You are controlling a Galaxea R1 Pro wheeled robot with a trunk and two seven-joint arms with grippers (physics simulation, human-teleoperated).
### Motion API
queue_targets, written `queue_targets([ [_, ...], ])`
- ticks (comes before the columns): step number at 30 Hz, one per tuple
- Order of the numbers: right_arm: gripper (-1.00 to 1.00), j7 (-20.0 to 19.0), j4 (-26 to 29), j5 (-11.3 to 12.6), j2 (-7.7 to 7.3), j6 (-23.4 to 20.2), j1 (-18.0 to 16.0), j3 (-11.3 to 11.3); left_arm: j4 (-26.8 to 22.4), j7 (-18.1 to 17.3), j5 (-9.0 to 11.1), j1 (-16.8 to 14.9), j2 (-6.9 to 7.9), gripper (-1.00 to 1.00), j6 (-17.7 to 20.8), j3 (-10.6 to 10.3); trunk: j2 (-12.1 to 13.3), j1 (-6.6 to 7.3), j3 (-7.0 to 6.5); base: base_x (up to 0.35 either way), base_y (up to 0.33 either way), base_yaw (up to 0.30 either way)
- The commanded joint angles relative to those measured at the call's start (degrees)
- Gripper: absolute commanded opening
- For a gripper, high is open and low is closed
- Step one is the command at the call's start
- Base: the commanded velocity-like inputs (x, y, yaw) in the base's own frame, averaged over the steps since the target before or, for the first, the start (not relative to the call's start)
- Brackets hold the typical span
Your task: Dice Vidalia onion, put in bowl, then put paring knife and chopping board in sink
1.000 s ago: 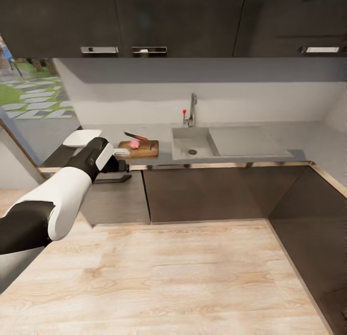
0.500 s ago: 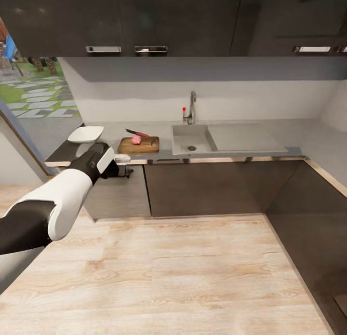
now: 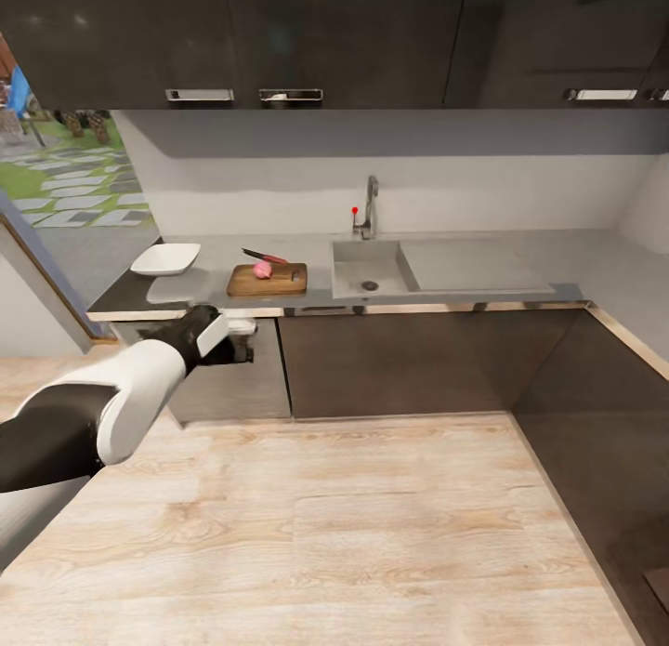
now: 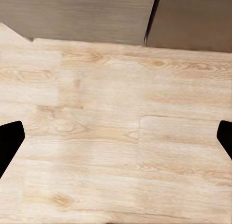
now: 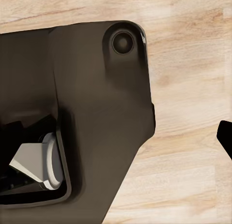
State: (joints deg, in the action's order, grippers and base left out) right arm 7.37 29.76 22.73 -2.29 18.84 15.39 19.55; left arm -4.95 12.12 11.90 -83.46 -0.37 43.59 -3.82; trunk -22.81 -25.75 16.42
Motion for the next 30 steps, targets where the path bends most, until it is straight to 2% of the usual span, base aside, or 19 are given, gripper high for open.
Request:
queue_targets([
  [1,1.00,0.46,0.13,0.41,-0.08,0.11,0.00,0.48,2.22,0.32,0.63,-0.03,-0.19,1.00,-2.43,-0.40,-0.11,-0.03,0.09,0.000,0.000,0.000],
  [5,1.00,0.46,0.13,0.44,-0.08,0.11,0.01,0.48,7.54,0.01,0.64,-0.02,-0.87,1.00,-10.78,-0.40,-0.11,-0.03,0.09,0.000,0.000,0.000],
  [8,1.00,0.46,0.13,0.44,-0.08,0.11,0.03,0.48,8.76,-1.17,0.67,0.46,-1.05,1.00,-14.07,-0.38,-0.11,-0.03,0.09,0.000,0.000,0.000],
  [11,1.00,0.46,0.13,0.41,-0.08,0.12,0.04,0.48,9.26,-3.15,0.67,1.96,-1.04,1.00,-15.67,-0.36,-0.11,-0.03,0.09,0.000,0.000,0.000],
  [16,1.00,0.46,0.13,0.41,-0.08,0.12,0.02,0.48,9.55,-5.48,0.66,5.37,-0.88,1.00,-19.94,-0.32,-0.11,-0.03,0.09,0.000,0.000,0.000],
  [23,1.00,0.46,0.13,0.41,-0.08,0.11,0.03,0.48,9.68,-5.93,0.59,11.98,-0.63,1.00,-30.46,-0.37,-0.11,-0.03,0.09,0.000,0.000,0.000],
  [30,1.00,0.46,0.13,0.40,-0.08,0.10,0.01,0.48,9.76,-5.98,0.58,18.02,0.00,1.00,-35.16,-0.40,-0.11,-0.03,0.09,0.000,0.000,0.000],
])
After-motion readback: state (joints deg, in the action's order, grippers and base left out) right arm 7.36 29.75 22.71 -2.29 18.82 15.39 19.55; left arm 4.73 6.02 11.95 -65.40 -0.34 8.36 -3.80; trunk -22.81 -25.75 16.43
